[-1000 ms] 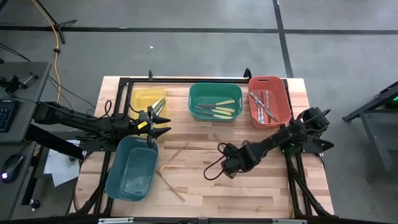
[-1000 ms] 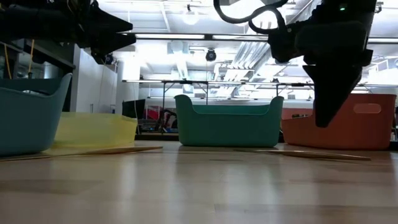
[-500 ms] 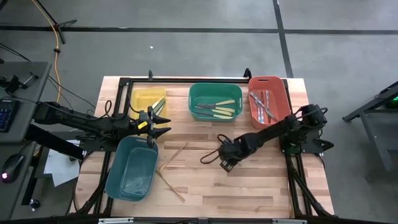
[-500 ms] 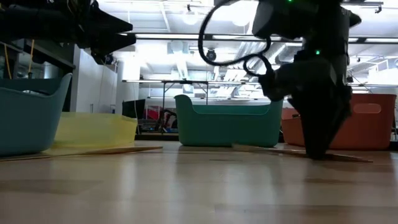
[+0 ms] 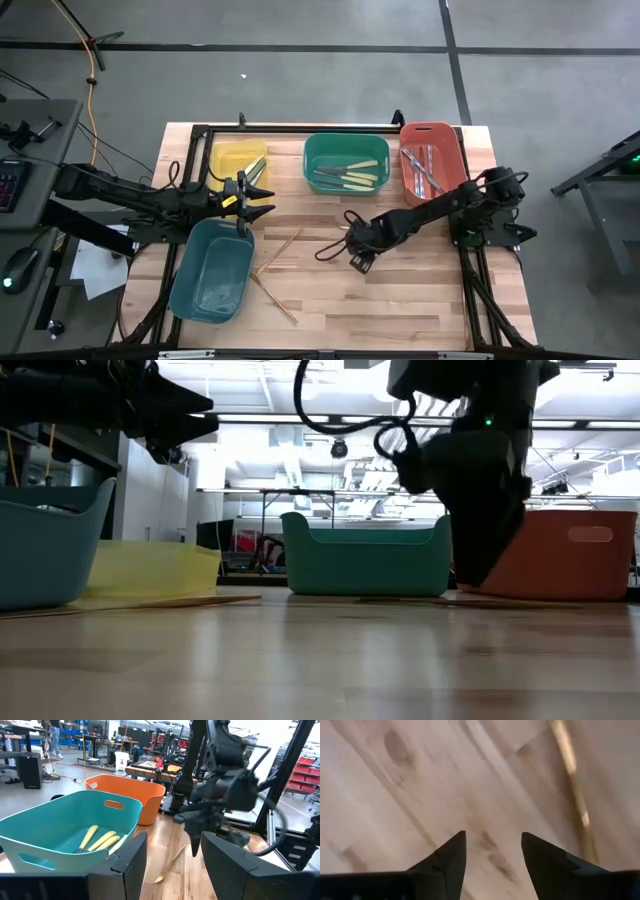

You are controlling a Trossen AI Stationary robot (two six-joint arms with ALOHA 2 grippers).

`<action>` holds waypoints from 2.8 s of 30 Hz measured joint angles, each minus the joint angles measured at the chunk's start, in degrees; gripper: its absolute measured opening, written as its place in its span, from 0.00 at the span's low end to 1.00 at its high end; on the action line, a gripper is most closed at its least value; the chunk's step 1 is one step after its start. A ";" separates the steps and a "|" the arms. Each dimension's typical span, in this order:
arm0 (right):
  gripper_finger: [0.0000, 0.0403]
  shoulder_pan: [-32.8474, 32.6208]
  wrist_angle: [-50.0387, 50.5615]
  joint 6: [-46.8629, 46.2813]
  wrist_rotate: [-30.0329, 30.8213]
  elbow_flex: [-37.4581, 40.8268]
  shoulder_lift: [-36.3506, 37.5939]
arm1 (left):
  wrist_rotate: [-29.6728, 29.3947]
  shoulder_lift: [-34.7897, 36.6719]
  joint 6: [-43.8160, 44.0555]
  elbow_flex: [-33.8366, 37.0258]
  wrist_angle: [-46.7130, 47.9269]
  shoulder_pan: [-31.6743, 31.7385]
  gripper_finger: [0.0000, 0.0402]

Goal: Sort silverware by color (type)
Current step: Put the gold knife into the blue bin

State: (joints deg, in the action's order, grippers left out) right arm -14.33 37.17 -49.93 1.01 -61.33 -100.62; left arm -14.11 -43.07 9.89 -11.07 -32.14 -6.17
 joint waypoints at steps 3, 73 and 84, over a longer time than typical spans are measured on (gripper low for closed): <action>0.44 -0.02 3.89 2.18 2.44 -1.99 0.00 | 0.00 -0.01 0.00 0.00 0.00 0.01 0.44; 0.00 -2.07 -19.87 14.85 13.42 16.01 16.21 | 0.00 -0.02 0.00 0.00 1.11 0.00 0.44; 0.00 -2.20 -24.35 14.40 12.53 17.63 16.35 | 0.00 -0.02 0.00 0.00 1.14 0.00 0.44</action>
State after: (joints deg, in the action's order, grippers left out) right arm -16.53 12.82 -35.54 13.54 -43.70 -84.27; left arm -14.11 -43.09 9.89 -11.07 -31.00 -6.17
